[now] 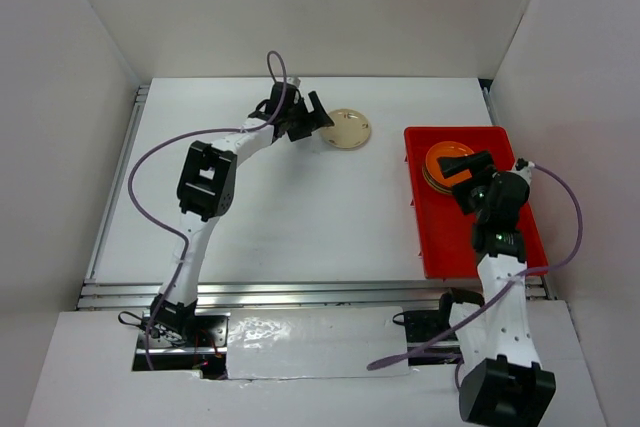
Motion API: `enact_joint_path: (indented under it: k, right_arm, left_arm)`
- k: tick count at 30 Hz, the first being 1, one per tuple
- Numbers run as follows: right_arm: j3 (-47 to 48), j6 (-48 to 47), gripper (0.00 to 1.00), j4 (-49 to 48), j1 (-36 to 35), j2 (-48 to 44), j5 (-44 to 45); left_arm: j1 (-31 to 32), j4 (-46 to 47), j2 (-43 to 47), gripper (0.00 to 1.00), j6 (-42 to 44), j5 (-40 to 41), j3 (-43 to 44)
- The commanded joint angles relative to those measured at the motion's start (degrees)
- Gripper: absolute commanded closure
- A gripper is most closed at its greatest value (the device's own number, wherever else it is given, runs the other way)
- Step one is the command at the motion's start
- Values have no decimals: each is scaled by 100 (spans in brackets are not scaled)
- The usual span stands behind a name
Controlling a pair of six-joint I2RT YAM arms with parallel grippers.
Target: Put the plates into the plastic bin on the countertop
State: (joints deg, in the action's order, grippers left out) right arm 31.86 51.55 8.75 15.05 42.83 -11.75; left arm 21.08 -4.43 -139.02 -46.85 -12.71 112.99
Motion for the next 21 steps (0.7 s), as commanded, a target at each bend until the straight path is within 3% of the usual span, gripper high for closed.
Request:
enact_joint_path:
  k: [1, 3, 6, 9, 10, 14, 16, 21]
  right_arm:
    - [84, 66, 0, -32, -335, -415, -486]
    - [189, 83, 0, 47, -476, -529, -478]
    - [312, 57, 0, 153, -634, -582, -530]
    - [321, 66, 0, 179, -652, -688, -618]
    - [321, 74, 0, 179, -661, -714, -636]
    - [304, 39, 0, 109, -722, -627, -688]
    - [234, 39, 0, -57, -740, -557, -706]
    - [-180, -4, 0, -1093, -1082, 119, -1082]
  left_arm:
    - [-78, 293, -536, 3, -219, -73, 512]
    - [-95, 136, -783, 5, -272, -118, 802]
    - [-95, 178, -1118, 16, -395, -275, 1058]
    - [-95, 371, -1180, 48, -518, -197, 806]
    - [-95, 390, -1102, 75, -570, -136, 664]
    - [-104, 662, -1048, 84, -623, -65, 470]
    - [-95, 863, -891, 100, -641, -117, 312]
    - [-60, 1532, 399, 100, -641, 57, -1353]
